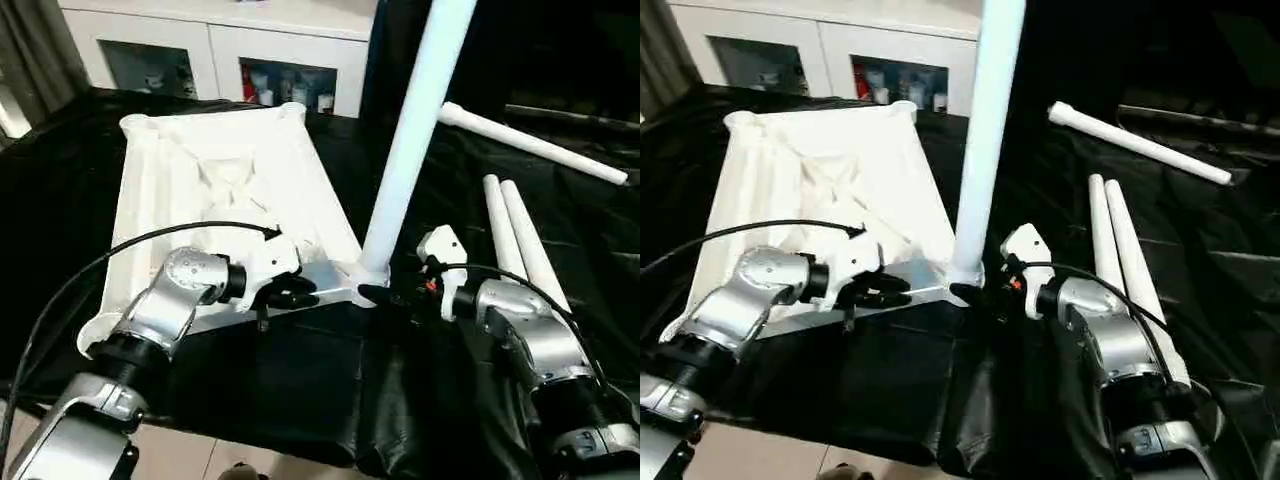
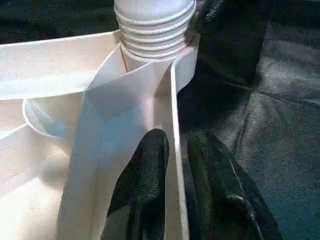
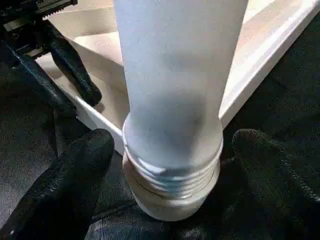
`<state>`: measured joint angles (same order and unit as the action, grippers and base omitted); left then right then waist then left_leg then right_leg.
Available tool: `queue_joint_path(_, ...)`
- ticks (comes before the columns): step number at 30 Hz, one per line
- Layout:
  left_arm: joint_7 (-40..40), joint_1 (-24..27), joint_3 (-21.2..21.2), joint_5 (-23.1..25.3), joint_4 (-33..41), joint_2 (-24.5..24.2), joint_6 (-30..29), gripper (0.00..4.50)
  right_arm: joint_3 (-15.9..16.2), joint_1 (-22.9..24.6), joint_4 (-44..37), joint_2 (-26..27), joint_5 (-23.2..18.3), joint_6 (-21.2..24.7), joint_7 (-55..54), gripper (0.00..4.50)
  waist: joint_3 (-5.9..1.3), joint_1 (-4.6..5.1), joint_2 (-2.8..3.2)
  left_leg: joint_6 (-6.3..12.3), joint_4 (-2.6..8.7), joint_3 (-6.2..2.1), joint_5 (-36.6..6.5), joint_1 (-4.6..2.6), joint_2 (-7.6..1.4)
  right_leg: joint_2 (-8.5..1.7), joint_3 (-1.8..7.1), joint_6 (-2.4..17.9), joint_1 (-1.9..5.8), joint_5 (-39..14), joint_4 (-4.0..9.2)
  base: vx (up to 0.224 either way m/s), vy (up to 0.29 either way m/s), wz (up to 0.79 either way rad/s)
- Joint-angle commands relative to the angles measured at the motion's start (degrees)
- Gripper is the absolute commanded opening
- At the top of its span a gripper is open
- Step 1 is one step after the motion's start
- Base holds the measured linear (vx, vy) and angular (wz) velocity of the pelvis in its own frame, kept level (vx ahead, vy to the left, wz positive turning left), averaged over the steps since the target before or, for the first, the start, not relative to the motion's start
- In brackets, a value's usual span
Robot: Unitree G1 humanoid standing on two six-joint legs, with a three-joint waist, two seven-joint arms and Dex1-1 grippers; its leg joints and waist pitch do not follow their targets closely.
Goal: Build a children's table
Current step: Rotate leg to tighten
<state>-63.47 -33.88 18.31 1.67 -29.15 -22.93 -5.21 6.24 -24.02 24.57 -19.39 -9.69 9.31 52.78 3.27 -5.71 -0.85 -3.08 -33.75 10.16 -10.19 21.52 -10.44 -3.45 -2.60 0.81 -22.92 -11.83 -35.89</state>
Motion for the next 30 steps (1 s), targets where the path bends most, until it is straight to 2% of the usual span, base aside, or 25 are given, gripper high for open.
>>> queue_joint_path(1, 0.2, -1.4, 1.0, 0.8, -1.1, 0.8, -0.6, 0.98, -0.1, 0.5, -1.8, -0.5, -0.3, 0.5, -0.2, 4.21, -3.95, -0.14, 0.24, 1.7, 3.63, -0.83, -8.7, -0.86, -2.74, -4.75, 2.61, 13.9, 3.2, -1.7, 3.91, 0.0, 0.0, 0.0)
queue_joint_path(4, 0.8, -2.0, 1.4, 0.8, -2.1, 1.8, -1.4, 0.98, 0.0, 0.6, -1.9, -0.4, -0.2, 0.4, -0.4, 4.21, -3.93, -0.22, 0.28, 1.6, 3.63, -0.86, -9.2, -0.9, -2.79, -4.82, 2.61, 14.2, 3.21, -1.9, 3.94, 0.0, 0.0, 0.0)
queue_joint_path(6, 2.4, -2.9, 1.6, 1.7, -3.9, 2.7, -1.4, 0.69, 0.1, 0.9, -2.3, -0.3, -0.2, 0.5, -0.5, 4.21, -3.92, -0.17, 0.4, 1.62, 3.59, -0.82, -9.3, -0.9, -2.7, -4.7, 2.6, 14.1, 3.18, -2.0, 4.0, 0.0, 0.0, 0.0)
queue_joint_path(9, 2.7, -3.3, 1.3, 1.9, -4.8, 3.1, -2.0, 0.59, 0.1, 1.1, -2.6, -0.3, -0.2, 0.5, -0.4, 4.21, -3.96, -0.31, 0.3, 1.79, 3.57, -0.94, -9.1, -0.91, -2.77, -4.85, 2.6, 14.1, 3.28, -1.7, 3.97, 0.0, 0.0, 0.0)
queue_joint_path(10, 2.5, -3.3, 1.3, 1.9, -4.8, 3.0, -2.4, 0.35, 0.1, 1.1, -2.6, -0.3, -0.1, 0.5, -0.4, 4.21, -3.95, -0.28, 0.33, 1.77, 3.56, -0.92, -9.2, -0.9, -2.76, -4.82, 2.6, 14.2, 3.25, -1.8, 3.99, 0.0, 0.0, 0.0)
queue_joint_path(16, 0.9, -3.0, 1.4, 1.8, -4.8, 2.1, -1.7, 0.03, 0.7, 1.0, -2.5, -0.5, 0.3, 0.0, 0.2, 4.21, -3.86, -0.25, 0.32, 1.49, 3.64, -0.94, -10.2, -0.91, -2.75, -4.85, 2.6, 14.1, 3.27, -3.6, 4.17, 0.0, 0.0, 0.0)
queue_joint_path(18, 0.8, -2.8, 1.6, 2.1, -5.0, 2.0, -1.4, 0.03, 0.6, 1.0, -2.4, -0.5, 0.4, 0.0, 0.1, 4.21, -3.88, -0.26, 0.22, 1.49, 3.65, -0.95, -10.1, -0.94, -2.75, -4.83, 2.59, 14.0, 3.25, -3.6, 4.12, 0.0, 0.0, 0.0)
queue_joint_path(19, 0.8, -2.7, 1.9, 2.3, -5.0, 1.9, -1.2, 0.03, 0.6, 0.9, -2.3, -0.5, 0.4, 0.0, 0.1, 4.21, -3.89, -0.25, -0.01, 1.62, 3.62, -0.91, -9.8, -0.9, -2.75, -4.86, 2.62, 14.0, 3.3, -3.4, 4.11, 0.0, 0.0, 0.0)
queue_joint_path(21, 0.2, -2.1, 2.8, 3.0, -4.6, 1.3, -1.1, 0.03, 0.6, 0.7, -2.1, -0.5, 0.4, -0.2, 0.1, 4.21, -3.88, -0.32, 0.22, 1.73, 3.61, -0.94, -9.5, -0.9, -2.78, -4.91, 2.62, 14.0, 3.24, -3.3, 4.09, 0.0, 0.0, 0.0)
queue_joint_path(24, -2.0, -1.0, 4.6, 4.3, -3.3, -0.2, 0.3, 0.03, 1.1, 0.3, -1.9, -0.7, 0.7, -0.6, 1.1, 4.21, -3.84, -0.23, 0.14, 1.71, 3.69, -0.94, -9.9, -0.92, -2.82, -4.89, 2.63, 13.7, 3.2, -4.0, 4.11, 0.0, 0.0, 0.0)
queue_joint_path(30, -4.6, 0.0, 4.4, 3.0, 0.0, -1.6, 0.4, 0.03, 3.6, 0.9, -3.6, -2.4, 1.0, -0.5, 5.3, 4.21, -3.79, -0.28, 0.17, 1.61, 3.72, -0.87, -10.3, -1.04, -2.98, -4.84, 2.62, 13.9, 3.07, -4.3, 4.07, 0.0, 0.0, 0.0)
